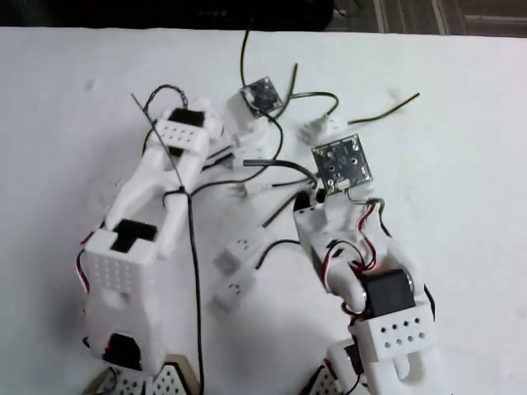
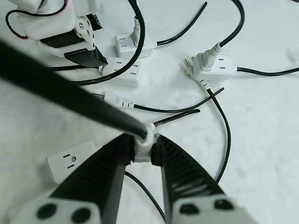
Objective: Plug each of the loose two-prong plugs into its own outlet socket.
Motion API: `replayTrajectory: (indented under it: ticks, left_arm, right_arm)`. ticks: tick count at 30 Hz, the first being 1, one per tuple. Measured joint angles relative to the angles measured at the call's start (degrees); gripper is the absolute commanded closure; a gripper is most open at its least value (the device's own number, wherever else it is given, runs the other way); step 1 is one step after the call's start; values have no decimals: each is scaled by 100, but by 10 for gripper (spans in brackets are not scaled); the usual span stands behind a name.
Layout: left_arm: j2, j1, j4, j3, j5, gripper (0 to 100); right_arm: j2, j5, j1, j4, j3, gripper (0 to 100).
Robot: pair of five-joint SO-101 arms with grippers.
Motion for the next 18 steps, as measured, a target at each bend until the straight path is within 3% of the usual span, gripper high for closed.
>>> replayTrajectory:
  ticks: [9, 18]
  left_arm:
    - [97, 193, 1363, -870, 0, 751]
    - [818, 316, 1134, -1222, 0, 751]
  right_arm:
    - [0, 0, 0, 0, 0, 981]
    - [0, 0, 0, 0, 0, 981]
